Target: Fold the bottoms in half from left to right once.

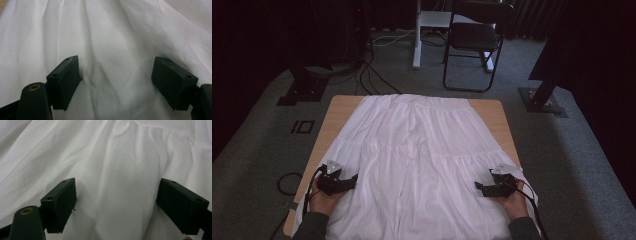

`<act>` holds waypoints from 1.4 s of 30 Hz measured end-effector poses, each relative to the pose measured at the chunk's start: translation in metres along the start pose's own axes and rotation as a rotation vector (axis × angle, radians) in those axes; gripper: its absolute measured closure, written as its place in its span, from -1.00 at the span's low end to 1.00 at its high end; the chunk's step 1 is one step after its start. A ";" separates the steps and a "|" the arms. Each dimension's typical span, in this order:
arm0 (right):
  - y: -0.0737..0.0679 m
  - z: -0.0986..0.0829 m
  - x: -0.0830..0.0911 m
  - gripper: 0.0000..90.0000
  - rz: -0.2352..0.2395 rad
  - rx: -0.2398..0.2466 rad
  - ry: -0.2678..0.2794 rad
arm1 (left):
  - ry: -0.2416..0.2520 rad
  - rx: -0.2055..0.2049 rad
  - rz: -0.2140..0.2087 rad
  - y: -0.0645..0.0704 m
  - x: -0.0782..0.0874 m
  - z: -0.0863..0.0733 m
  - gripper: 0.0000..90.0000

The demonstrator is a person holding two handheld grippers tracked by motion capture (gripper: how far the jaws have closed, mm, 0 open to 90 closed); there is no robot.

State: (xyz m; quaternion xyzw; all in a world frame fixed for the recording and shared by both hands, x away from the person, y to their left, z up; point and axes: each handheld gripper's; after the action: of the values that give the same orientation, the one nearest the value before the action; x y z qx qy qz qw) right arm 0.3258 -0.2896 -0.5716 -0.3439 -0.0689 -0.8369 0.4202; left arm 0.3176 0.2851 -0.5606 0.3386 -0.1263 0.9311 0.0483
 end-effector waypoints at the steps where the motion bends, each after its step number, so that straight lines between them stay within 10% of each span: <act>1: 0.000 0.000 0.000 -0.66 -0.002 -0.001 0.000 | 0.000 0.001 0.003 0.000 0.000 0.000 -0.47; 14: -0.004 0.000 -0.001 -0.71 -0.006 0.000 -0.006 | 0.067 0.009 0.027 -0.005 0.020 0.007 -0.49; 19: -0.005 -0.001 -0.001 -0.71 -0.012 -0.008 -0.005 | 0.043 0.004 0.113 -0.015 0.025 0.007 -0.81; 28: -0.005 -0.001 -0.001 -0.71 -0.012 -0.008 -0.005 | -0.049 0.147 0.182 -0.060 0.018 -0.012 -0.93; 42: -0.005 -0.001 -0.001 -0.68 -0.015 -0.010 -0.004 | -0.100 0.108 0.122 -0.045 0.010 -0.021 -0.96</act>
State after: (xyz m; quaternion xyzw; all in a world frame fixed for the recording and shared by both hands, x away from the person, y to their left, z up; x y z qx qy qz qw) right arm 0.3220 -0.2865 -0.5718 -0.3470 -0.0682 -0.8397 0.4121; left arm 0.3051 0.3339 -0.5606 0.3787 -0.0984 0.9197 -0.0330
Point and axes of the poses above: each handheld gripper's, and its own axes: x roughly backward along the jaws, z roughly out of its top, y roughly to its right, and after that the axes turned 15 degrees about z, right-handed
